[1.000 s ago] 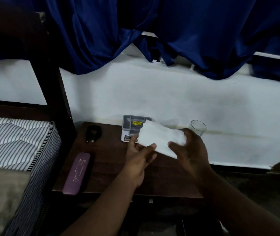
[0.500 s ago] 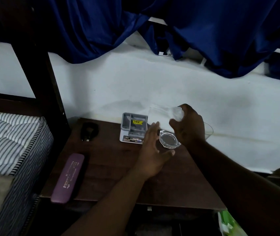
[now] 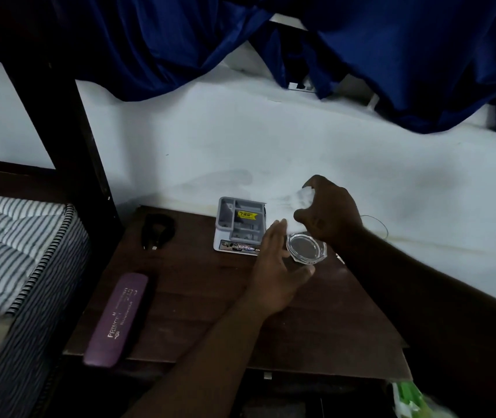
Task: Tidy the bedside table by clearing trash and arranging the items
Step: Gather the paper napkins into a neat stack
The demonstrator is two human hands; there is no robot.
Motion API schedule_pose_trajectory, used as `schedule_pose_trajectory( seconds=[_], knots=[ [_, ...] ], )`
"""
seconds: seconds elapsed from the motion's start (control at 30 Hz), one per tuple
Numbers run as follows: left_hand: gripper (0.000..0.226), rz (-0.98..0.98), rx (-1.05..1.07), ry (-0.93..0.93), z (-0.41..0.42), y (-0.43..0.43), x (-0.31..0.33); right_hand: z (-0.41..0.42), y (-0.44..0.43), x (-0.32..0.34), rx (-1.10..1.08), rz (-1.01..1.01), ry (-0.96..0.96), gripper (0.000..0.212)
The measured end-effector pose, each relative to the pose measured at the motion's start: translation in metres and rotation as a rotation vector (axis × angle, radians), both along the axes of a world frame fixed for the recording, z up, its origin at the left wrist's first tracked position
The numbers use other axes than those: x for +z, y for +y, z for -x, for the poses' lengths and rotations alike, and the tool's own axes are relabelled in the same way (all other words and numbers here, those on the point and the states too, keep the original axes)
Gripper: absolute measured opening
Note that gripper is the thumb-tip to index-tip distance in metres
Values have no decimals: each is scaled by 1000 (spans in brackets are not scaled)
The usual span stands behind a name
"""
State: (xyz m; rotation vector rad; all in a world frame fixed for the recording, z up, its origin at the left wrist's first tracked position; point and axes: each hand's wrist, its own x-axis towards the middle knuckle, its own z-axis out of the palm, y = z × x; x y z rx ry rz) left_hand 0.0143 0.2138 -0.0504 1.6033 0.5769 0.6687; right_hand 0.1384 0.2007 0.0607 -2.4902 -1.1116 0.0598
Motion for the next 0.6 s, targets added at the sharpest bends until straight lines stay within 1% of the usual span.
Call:
schedule_pose_trajectory(
  seconds=[0.2, 0.27, 0.33, 0.43, 0.5, 0.6],
  knots=[
    [100, 50, 7, 3, -1, 6, -8, -9, 29, 9, 42, 126, 29, 51],
    [100, 74, 8, 15, -2, 8, -10, -10, 39, 12, 59, 180, 9, 50],
    [101, 79, 5, 29, -2, 10, -12, -10, 48, 14, 73, 220, 28, 45],
    [101, 88, -2, 39, -1, 13, -13, -11, 63, 15, 59, 276, 215, 27],
    [100, 89, 1, 48, 0, 14, -14, -13, 72, 12, 46, 336, 273, 15],
    [98, 92, 7, 57, 1, 15, -16, -17, 80, -1, 45, 347, 278, 15]
  ],
)
